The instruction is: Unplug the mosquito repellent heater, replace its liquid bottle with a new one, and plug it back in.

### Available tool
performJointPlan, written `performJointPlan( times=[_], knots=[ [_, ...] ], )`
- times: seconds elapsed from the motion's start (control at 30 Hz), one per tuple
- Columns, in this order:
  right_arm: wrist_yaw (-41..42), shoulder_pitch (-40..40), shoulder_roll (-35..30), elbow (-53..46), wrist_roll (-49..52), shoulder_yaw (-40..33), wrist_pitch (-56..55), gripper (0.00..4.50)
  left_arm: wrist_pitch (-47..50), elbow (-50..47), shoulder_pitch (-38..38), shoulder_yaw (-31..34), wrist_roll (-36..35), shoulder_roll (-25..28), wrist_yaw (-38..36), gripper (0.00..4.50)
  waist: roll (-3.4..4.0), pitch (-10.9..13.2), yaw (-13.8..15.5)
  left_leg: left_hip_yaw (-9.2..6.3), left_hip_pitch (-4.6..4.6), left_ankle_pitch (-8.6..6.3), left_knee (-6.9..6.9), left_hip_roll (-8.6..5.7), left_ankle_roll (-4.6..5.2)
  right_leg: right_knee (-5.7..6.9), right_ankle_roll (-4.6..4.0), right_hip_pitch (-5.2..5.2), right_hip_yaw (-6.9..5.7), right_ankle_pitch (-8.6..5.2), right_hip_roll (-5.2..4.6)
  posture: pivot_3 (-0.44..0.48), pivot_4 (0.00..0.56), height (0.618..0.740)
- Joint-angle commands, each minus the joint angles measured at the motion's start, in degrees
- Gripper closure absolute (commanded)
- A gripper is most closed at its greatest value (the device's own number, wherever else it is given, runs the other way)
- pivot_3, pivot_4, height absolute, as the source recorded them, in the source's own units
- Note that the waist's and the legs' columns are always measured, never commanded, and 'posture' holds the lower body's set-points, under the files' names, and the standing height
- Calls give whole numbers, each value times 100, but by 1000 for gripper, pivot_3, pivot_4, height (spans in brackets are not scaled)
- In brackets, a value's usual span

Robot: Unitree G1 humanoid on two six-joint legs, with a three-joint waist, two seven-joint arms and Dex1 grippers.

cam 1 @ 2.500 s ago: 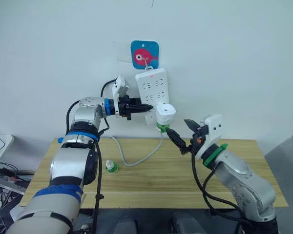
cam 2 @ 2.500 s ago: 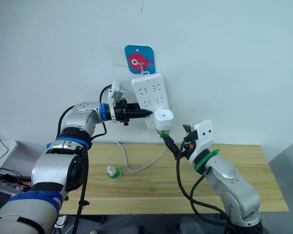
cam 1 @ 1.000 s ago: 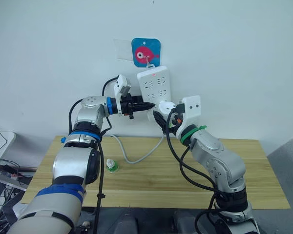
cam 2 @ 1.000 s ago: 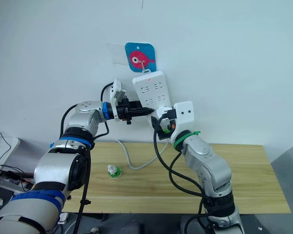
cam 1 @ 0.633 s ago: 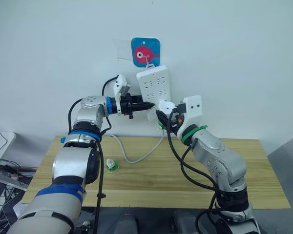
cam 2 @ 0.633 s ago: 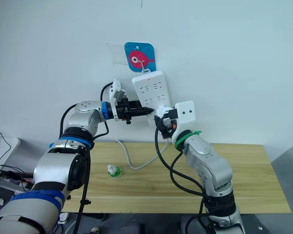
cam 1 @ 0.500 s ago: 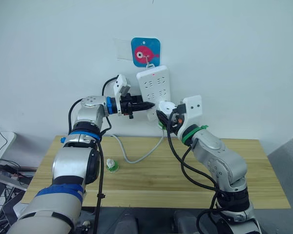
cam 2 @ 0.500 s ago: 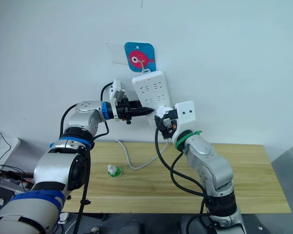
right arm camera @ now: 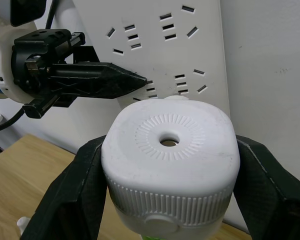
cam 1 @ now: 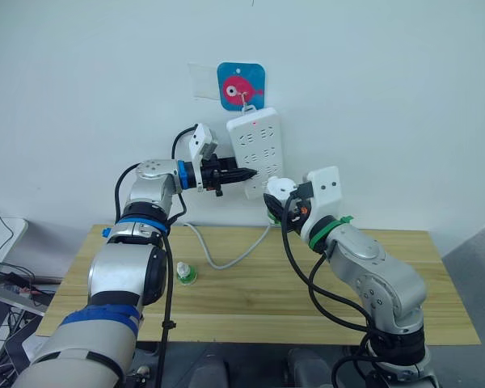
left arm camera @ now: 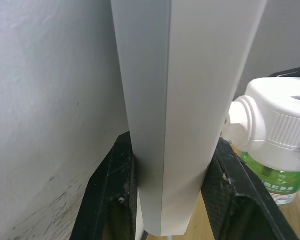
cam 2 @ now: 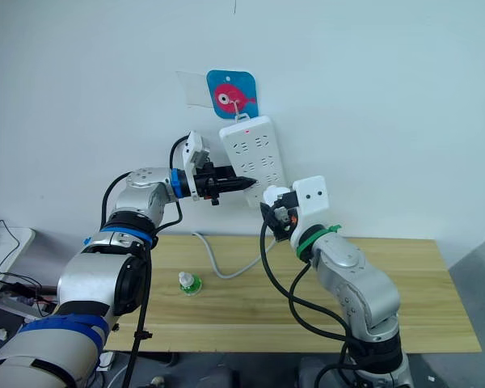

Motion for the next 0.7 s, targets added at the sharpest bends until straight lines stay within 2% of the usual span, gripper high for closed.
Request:
performJointPlan(
  times=[0.03,0.1,0.27,0.43,0.47,0.6,0.67,0.7],
  knots=[
    [-66,-37,26,-450,47,-167,45,1432,-115,25,-121,-56,146,30,274,3187,0,0,0,0,0,0,0,0,0,0,0,0,0,0,0,-57,135,740],
    [-67,10,-3,-645,127,-343,133,1432,-91,30,-118,-54,146,68,264,3187,0,0,3,0,-1,0,0,0,0,0,0,0,0,0,0,-57,135,740],
    [74,224,-170,-995,306,-841,218,1432,-34,19,-71,-16,131,210,200,1550,7,39,-49,0,-2,1,-2,1,-1,-1,0,-2,1,0,1,-61,137,740],
    [219,352,-349,-1006,469,-1275,77,1432,76,-146,135,26,91,395,86,149,7,52,-109,-3,1,3,-6,1,0,6,-2,-3,-2,0,1,-60,138,740],
    [256,351,-369,-959,515,-1408,30,1432,118,-255,238,35,82,493,51,5,6,57,-135,-2,5,7,-5,1,0,11,-1,-1,0,0,1,-59,138,740],
    [276,348,-336,-857,709,-1794,-51,1432,349,-780,635,68,-15,789,-54,5,11,101,-279,1,19,28,-8,1,13,28,17,-1,8,-9,5,-55,139,740],
    [289,374,-318,-798,830,-2035,-100,1432,671,-1849,1389,145,-258,1005,-174,5,16,118,-339,-1,19,29,-15,6,15,38,14,-8,7,-11,9,-55,138,740],
    [295,426,-304,-777,917,-2182,-124,1432,835,-2685,1939,160,-408,1097,-215,5,20,120,-368,-1,19,29,-19,7,15,44,12,-11,9,-11,10,-47,140,740]
  ],
)
